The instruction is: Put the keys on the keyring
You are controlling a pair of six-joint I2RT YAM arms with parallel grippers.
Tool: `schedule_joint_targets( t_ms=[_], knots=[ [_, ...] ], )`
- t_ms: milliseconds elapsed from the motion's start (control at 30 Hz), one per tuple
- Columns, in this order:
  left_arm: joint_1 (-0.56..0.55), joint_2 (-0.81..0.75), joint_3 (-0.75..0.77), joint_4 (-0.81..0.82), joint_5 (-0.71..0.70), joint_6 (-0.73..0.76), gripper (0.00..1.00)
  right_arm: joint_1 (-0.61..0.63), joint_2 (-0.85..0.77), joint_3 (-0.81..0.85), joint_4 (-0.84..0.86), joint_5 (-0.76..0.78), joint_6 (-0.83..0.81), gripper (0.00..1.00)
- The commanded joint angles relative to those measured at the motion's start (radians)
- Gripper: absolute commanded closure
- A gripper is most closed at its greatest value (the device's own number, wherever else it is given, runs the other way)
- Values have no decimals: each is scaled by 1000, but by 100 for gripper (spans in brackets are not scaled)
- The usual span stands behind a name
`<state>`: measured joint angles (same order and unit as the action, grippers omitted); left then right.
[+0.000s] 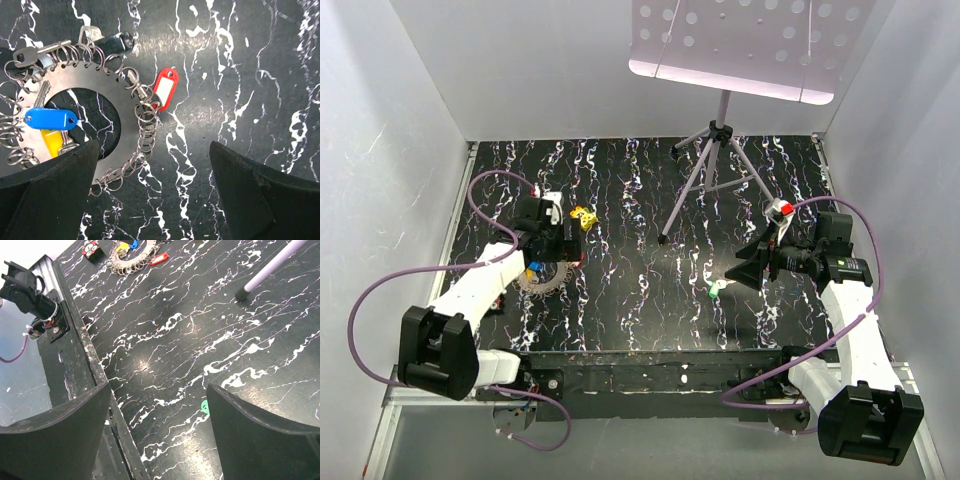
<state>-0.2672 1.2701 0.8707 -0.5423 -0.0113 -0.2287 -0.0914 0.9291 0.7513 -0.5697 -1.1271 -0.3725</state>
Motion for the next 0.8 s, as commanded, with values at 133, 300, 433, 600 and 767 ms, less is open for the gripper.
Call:
schedule_joint_targets(
  t_ms=[133,300,433,600,767],
  knots=[
    [3,55,47,-130,62,10,18,-4,-4,29,-4,-36,-13,14],
    [-6,0,-34,-90,73,-125,25,-4,-1,29,-2,-36,-13,14],
    [-9,-29,-75,-67,27,-146,34,-4,1,31,-4,-37,-14,14],
    [-9,15,-55,-102,-13,-124,49,-2,-1,33,-10,-34,-17,14],
    [11,-18,-47,-117,-26,-100,54,-2,0,34,-15,-39,-20,14]
  ],
)
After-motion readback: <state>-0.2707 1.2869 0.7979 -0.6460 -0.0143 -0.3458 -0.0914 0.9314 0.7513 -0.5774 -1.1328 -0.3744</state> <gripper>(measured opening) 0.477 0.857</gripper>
